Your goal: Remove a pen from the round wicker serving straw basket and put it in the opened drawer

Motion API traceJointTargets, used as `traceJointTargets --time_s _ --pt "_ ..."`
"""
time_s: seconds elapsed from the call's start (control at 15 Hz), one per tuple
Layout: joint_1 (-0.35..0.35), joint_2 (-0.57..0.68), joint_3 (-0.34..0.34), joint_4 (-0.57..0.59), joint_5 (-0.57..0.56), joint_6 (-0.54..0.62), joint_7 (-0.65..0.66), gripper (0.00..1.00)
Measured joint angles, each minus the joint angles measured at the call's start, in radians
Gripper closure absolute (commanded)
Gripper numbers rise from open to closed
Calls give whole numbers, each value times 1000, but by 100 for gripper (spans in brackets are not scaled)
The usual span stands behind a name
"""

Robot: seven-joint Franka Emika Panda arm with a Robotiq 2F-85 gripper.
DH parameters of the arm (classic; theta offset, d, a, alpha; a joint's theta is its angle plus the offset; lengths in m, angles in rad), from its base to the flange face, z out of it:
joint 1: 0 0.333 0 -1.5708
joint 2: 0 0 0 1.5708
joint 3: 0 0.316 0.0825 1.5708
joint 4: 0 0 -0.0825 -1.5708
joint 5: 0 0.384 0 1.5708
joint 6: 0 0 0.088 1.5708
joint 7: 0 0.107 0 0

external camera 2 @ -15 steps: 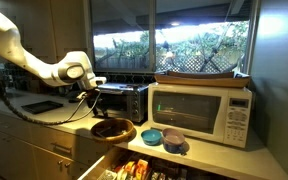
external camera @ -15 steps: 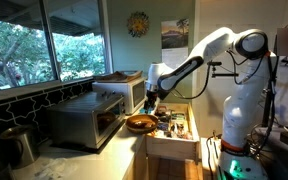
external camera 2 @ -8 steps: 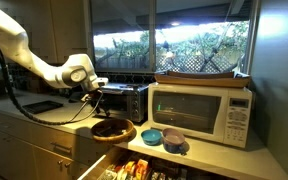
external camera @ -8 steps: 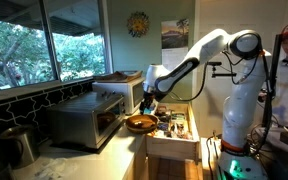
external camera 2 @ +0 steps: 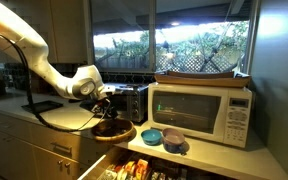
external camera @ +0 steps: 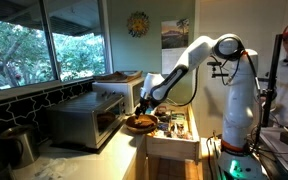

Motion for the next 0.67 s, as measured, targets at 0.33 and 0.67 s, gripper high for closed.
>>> traceJointTargets --time_s 0.33,0.67 --pt "55 94 4 67 168 -49 -130 0" --pt "59 147 1 117 182 -176 -141 1"
